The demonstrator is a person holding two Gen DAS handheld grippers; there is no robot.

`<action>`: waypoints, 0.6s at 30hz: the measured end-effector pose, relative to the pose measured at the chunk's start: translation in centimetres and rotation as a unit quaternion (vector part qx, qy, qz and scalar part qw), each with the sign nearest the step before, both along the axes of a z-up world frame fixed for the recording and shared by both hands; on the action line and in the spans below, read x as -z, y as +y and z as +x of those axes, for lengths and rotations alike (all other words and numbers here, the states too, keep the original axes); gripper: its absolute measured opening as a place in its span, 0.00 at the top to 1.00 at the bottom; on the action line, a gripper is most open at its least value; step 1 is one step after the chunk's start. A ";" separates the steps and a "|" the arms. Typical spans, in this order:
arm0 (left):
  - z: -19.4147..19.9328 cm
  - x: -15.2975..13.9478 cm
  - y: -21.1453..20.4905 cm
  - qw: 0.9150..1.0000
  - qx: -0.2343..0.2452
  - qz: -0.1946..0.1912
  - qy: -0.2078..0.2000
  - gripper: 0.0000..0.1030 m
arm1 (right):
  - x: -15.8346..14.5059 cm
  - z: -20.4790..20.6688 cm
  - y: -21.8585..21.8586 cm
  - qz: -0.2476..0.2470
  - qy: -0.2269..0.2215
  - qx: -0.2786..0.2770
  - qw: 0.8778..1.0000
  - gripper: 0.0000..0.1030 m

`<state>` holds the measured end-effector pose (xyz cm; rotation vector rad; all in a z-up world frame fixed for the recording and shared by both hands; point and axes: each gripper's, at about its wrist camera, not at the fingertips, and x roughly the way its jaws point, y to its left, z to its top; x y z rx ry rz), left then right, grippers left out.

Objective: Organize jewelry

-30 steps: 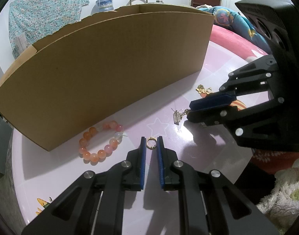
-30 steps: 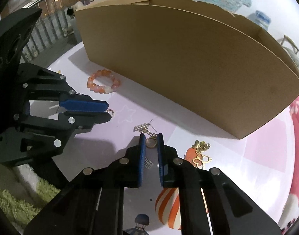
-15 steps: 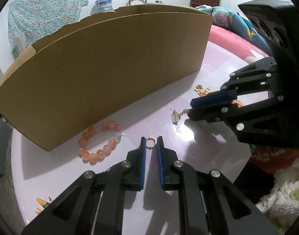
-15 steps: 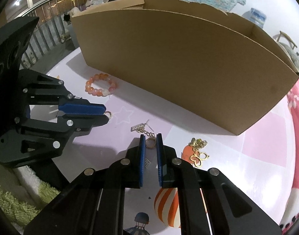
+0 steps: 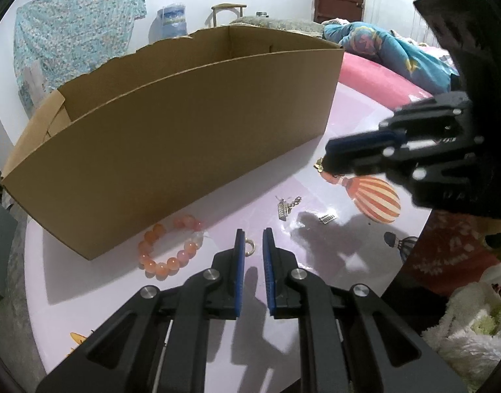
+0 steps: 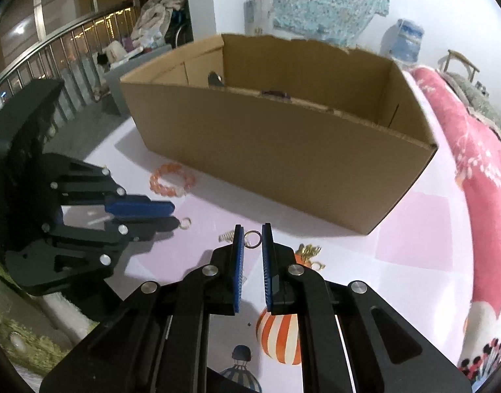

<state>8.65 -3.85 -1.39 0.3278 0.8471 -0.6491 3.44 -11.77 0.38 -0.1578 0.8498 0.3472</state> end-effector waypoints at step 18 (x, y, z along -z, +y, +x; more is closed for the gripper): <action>1.6 1.7 -1.1 0.999 -0.004 0.022 0.026 0.89 | 0.4 -0.2 -0.2 0.021 0.002 0.018 1.000 0.92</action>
